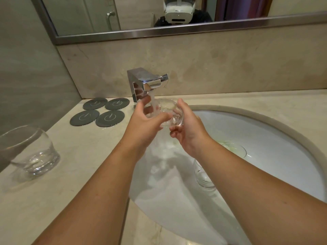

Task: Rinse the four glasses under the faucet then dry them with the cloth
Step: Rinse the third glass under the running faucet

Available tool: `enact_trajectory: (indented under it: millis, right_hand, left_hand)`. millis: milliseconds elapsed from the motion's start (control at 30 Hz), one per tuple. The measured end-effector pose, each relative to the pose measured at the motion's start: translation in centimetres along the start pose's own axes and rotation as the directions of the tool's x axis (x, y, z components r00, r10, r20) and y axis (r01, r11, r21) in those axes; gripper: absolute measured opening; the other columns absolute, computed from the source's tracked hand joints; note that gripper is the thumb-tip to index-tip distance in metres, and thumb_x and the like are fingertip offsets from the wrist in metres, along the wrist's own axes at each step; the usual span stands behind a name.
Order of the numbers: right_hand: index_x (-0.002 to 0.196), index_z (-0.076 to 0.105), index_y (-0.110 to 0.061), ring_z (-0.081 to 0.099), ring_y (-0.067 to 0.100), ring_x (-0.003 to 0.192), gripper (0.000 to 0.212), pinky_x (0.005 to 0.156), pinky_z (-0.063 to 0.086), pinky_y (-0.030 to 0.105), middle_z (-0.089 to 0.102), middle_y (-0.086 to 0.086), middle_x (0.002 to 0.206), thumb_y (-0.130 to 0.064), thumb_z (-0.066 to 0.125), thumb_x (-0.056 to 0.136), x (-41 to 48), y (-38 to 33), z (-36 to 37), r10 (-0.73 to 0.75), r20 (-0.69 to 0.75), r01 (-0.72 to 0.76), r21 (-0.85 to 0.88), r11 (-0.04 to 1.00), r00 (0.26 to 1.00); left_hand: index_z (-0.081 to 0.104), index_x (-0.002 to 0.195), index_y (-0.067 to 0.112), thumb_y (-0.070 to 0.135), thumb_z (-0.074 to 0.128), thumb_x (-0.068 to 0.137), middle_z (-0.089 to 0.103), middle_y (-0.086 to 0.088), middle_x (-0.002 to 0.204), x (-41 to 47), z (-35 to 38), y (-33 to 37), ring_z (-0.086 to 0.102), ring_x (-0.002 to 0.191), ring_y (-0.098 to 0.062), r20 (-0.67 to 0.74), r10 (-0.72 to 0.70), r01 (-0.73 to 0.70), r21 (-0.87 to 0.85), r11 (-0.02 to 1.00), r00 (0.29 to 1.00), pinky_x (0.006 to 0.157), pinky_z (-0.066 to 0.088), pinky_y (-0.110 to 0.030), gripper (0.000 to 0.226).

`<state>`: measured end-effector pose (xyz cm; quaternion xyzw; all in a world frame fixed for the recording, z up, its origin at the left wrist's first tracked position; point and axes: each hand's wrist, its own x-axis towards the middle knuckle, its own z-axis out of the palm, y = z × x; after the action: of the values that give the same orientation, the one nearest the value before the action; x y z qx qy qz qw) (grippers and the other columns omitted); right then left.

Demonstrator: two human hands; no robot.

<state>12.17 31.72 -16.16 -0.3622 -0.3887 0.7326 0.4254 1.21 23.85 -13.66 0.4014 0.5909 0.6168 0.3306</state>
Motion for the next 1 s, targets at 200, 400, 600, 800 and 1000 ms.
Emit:
enact_trajectory:
  millis: [200, 400, 600, 800, 1000]
  right_hand:
    - [0.113, 0.069, -0.007, 0.051, 0.018, 0.052, 0.029, 0.050, 0.041, 0.030, 0.061, 0.010, 0.082, -0.030, 0.067, 0.096, -0.04, -0.24, 0.06, -0.078, -0.038, 0.079, 0.043, 0.996, 0.996]
    - [0.103, 0.068, -0.016, 0.058, 0.018, 0.068, 0.016, 0.053, 0.044, 0.029, 0.064, 0.004, 0.088, -0.025, 0.065, 0.091, 0.06, -0.12, 0.06, -0.144, -0.011, 0.144, 0.002, 0.990, 0.989]
    - [0.121, 0.074, -0.016, 0.060, 0.016, 0.062, 0.061, 0.052, 0.046, 0.029, 0.071, 0.003, 0.099, -0.066, 0.065, 0.089, 0.65, 0.35, 0.04, 0.011, 0.007, -0.010, -0.038, 0.999, 1.000]
    - [0.121, 0.070, -0.005, 0.050, 0.016, 0.048, 0.040, 0.047, 0.039, 0.028, 0.064, 0.011, 0.089, -0.038, 0.068, 0.098, 0.00, -0.08, 0.05, -0.029, -0.038, 0.031, 0.033, 0.999, 0.999]
    - [0.121, 0.070, -0.012, 0.057, 0.019, 0.062, 0.034, 0.054, 0.046, 0.030, 0.072, 0.003, 0.089, -0.033, 0.073, 0.094, 0.08, 0.00, -0.01, -0.174, -0.059, 0.171, -0.041, 0.984, 0.983]
  left_hand:
    - [0.039, 0.157, 0.035, 0.054, 0.092, 0.064, 0.067, 0.008, 0.139, -0.47, 0.24, 0.43, 0.068, 0.125, -0.014, 0.048, -0.091, 0.092, -0.010, 0.996, 0.995, 0.098, 0.059, -0.041, 0.109]
    - [0.044, 0.154, 0.022, 0.047, 0.083, 0.089, 0.067, 0.004, 0.130, -0.31, 0.27, 0.34, 0.074, 0.103, -0.014, -0.052, -0.134, 0.133, -0.008, 0.991, 0.990, 0.087, 0.064, -0.035, 0.080]
    - [0.048, 0.144, 0.036, 0.043, 0.085, 0.067, 0.068, 0.004, 0.134, -0.42, 0.27, 0.65, 0.072, 0.115, -0.011, -0.066, -0.023, 0.023, 0.006, 1.000, 0.998, 0.082, 0.060, -0.032, 0.086]
    - [0.044, 0.154, 0.037, 0.033, 0.083, 0.056, 0.067, 0.001, 0.138, -0.06, 0.05, 0.34, 0.069, 0.123, -0.017, -0.016, -0.048, 0.048, -0.007, 0.999, 0.999, 0.103, 0.058, -0.046, 0.105]
    - [0.038, 0.158, 0.035, 0.060, 0.081, 0.079, 0.064, 0.006, 0.142, -0.15, 0.11, 0.22, 0.067, 0.128, -0.022, 0.023, -0.185, 0.186, -0.036, 0.982, 0.982, 0.094, 0.059, -0.042, 0.093]
